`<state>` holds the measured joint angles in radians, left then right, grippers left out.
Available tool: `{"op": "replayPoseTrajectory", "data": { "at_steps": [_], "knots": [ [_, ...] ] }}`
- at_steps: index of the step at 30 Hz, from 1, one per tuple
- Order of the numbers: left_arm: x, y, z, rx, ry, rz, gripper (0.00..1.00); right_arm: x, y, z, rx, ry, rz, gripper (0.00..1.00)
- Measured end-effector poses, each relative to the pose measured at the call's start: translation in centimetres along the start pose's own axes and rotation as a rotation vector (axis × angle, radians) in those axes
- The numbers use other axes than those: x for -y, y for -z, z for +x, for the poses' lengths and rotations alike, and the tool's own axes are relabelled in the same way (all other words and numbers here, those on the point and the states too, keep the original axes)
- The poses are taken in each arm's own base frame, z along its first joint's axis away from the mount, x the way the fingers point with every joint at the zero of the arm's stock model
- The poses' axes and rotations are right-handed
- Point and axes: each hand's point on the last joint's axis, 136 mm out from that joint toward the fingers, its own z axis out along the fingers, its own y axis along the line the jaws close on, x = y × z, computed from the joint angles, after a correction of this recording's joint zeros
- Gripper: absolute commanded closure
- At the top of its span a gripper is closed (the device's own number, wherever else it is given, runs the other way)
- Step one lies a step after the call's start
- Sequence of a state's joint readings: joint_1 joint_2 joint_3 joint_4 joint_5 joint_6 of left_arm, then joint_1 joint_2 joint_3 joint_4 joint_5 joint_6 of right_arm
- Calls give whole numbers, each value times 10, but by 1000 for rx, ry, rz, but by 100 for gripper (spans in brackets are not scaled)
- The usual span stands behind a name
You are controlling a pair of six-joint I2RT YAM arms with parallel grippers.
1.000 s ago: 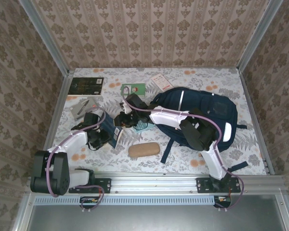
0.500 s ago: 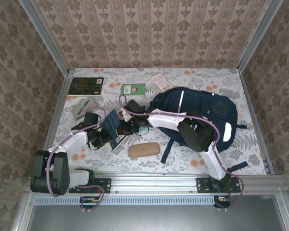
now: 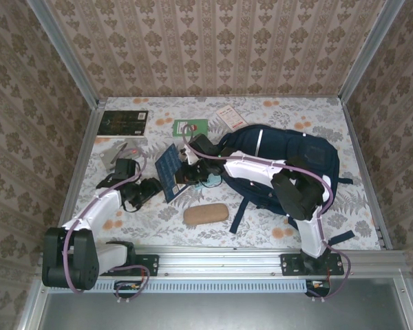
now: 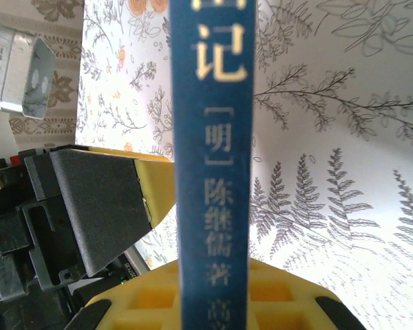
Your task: Pack the student bag
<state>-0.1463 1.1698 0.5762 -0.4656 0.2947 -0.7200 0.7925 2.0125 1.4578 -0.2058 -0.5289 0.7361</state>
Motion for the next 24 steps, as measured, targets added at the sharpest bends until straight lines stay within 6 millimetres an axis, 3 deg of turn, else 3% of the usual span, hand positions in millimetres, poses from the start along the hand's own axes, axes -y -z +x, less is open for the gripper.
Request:
{"op": "replayPoseTrajectory", "data": {
  "at_steps": [3, 8, 18, 24],
  "knots": [
    [-3, 1, 0, -1, 21, -6, 31, 3, 1, 2, -2, -5, 6, 100],
    [-6, 6, -4, 21, 64, -14, 0, 8, -1, 6, -11, -12, 14, 100],
    [-2, 10, -8, 37, 83, 17, 0, 6, 3, 3, -3, -10, 10, 100],
    [32, 18, -20, 54, 94, 196, 8, 3, 23, -6, 54, -20, -25, 100]
  ]
}}
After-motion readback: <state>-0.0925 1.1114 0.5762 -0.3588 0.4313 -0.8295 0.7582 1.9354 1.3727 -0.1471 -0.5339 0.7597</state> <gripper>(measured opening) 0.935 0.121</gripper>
